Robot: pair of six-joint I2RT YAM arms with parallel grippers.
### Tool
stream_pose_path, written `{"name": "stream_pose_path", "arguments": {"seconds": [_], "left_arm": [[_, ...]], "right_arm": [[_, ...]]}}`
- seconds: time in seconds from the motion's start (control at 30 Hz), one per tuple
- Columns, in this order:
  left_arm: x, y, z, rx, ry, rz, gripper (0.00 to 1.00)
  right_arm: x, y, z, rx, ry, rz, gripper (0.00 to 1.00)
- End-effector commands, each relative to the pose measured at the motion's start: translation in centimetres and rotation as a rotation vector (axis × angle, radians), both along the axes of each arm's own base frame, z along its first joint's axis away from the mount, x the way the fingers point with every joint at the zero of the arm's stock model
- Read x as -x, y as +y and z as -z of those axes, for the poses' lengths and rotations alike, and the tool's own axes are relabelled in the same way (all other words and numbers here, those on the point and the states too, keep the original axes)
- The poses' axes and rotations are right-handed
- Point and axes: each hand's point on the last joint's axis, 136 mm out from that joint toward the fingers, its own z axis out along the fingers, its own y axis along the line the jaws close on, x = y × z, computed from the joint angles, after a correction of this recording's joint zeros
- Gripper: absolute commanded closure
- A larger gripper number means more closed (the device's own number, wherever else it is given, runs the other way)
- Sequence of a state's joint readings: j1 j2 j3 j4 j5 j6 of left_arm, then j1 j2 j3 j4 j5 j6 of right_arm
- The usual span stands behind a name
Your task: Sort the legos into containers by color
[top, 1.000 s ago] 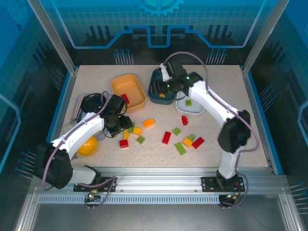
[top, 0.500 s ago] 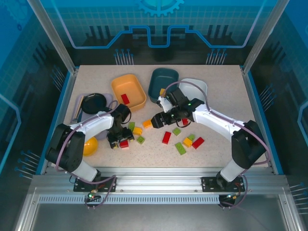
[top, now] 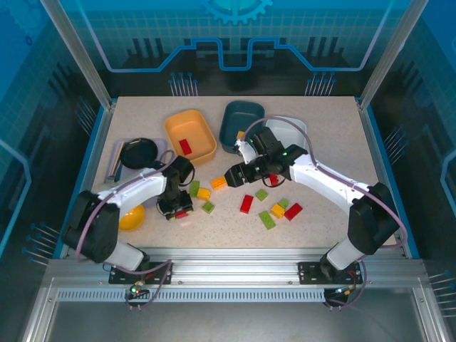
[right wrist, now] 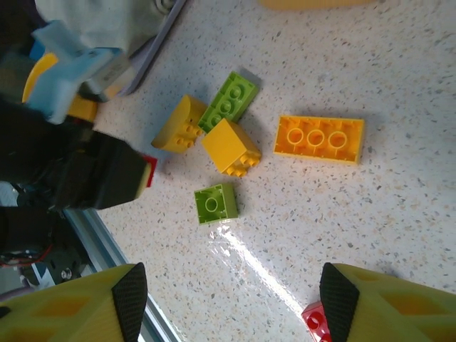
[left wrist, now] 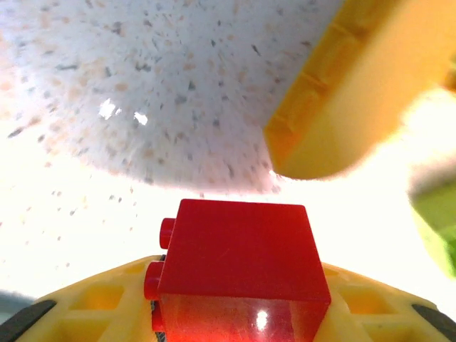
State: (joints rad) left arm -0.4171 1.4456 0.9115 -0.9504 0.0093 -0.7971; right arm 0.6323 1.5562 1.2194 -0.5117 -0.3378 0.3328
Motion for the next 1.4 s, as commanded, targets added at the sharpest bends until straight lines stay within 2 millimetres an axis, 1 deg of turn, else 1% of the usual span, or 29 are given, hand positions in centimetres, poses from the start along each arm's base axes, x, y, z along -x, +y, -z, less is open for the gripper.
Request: {"name": "stream_pose_path", "arguments": {"seconds": [0.0,0.03,0.07,0.1,0.13,0.2,0.3,0.37,0.4,0.47,0.57,0.63,0.73,0.83,0.9,0.93,1.03,1.13,1.23,1.3,1.37], "left_arm": [[-1.2,0.5,-5.9,-0.017,-0.120,-0.035,0.67],[-2.4,0.3,-7.5,-0.010,-0.168,-0.032,0.67],[-3.8,0.1,-8.8,0.001,-0.204,-0.034,0.67],[-5.0,0.0,-9.5,0.012,-0.221,-0.042,0.67],[-6.8,-0.2,-10.3,0.025,-0.247,-0.052,0.67],[-10.3,-0.5,-11.0,0.044,-0.290,-0.062,0.67],[-16.0,-1.1,-11.5,0.073,-0.339,-0.084,0.66],[-19.9,-1.5,-11.0,0.085,-0.358,-0.091,0.65],[-21.6,-1.6,-10.8,0.087,-0.364,-0.093,0.65],[-24.7,-1.7,-9.6,0.083,-0.346,-0.102,0.64],[-28.2,-1.5,-7.9,0.086,-0.330,-0.125,0.63],[-29.6,-1.3,-6.7,0.094,-0.317,-0.141,0.62],[-30.9,-1.0,-4.5,0.100,-0.285,-0.165,0.58],[-31.3,-1.1,-3.0,0.113,-0.260,-0.170,0.50],[-31.2,-1.3,-2.7,0.124,-0.253,-0.166,0.41],[-31.0,-1.4,-2.7,0.133,-0.253,-0.164,0.37],[-30.5,-1.6,-3.1,0.147,-0.262,-0.158,0.32],[-29.7,-1.8,-3.5,0.166,-0.267,-0.152,0.33],[-28.3,-2.3,-3.3,0.180,-0.244,-0.129,0.39],[-27.2,-2.6,-2.8,0.180,-0.223,-0.107,0.45],[-26.1,-2.9,-2.3,0.180,-0.204,-0.085,0.48]], "right_arm": [[-2.1,-1.7,-3.4,-0.051,-0.062,0.128,0.33],[-2.8,-2.3,-3.7,-0.056,-0.068,0.177,0.32],[-3.6,-3.0,-3.9,-0.056,-0.073,0.225,0.32],[-4.3,-3.7,-3.8,-0.050,-0.077,0.271,0.31],[-5.1,-4.4,-3.7,-0.038,-0.081,0.320,0.31],[-6.6,-5.9,-3.4,-0.014,-0.071,0.410,0.31],[-8.9,-8.6,-2.2,0.052,-0.035,0.551,0.31],[-10.5,-10.1,-1.5,0.105,-0.012,0.619,0.31],[-11.2,-10.5,-1.1,0.122,-0.003,0.633,0.31],[-12.8,-11.2,-0.2,0.158,0.020,0.666,0.30],[-15.1,-12.0,1.3,0.191,0.059,0.708,0.30],[-16.6,-12.1,2.2,0.213,0.078,0.720,0.30],[-18.9,-11.9,4.0,0.262,0.088,0.711,0.30],[-20.6,-11.9,5.8,0.318,0.112,0.711,0.29],[-21.5,-12.2,7.0,0.336,0.136,0.720,0.28],[-22.1,-12.0,7.2,0.334,0.140,0.720,0.28],[-23.1,-11.9,8.4,0.354,0.160,0.722,0.29],[-23.2,-12.3,9.8,0.410,0.205,0.734,0.33],[-23.0,-12.6,10.3,0.442,0.217,0.735,0.43],[-22.8,-12.7,10.6,0.457,0.220,0.726,0.51],[-22.4,-12.7,10.7,0.479,0.213,0.701,0.58]]}}
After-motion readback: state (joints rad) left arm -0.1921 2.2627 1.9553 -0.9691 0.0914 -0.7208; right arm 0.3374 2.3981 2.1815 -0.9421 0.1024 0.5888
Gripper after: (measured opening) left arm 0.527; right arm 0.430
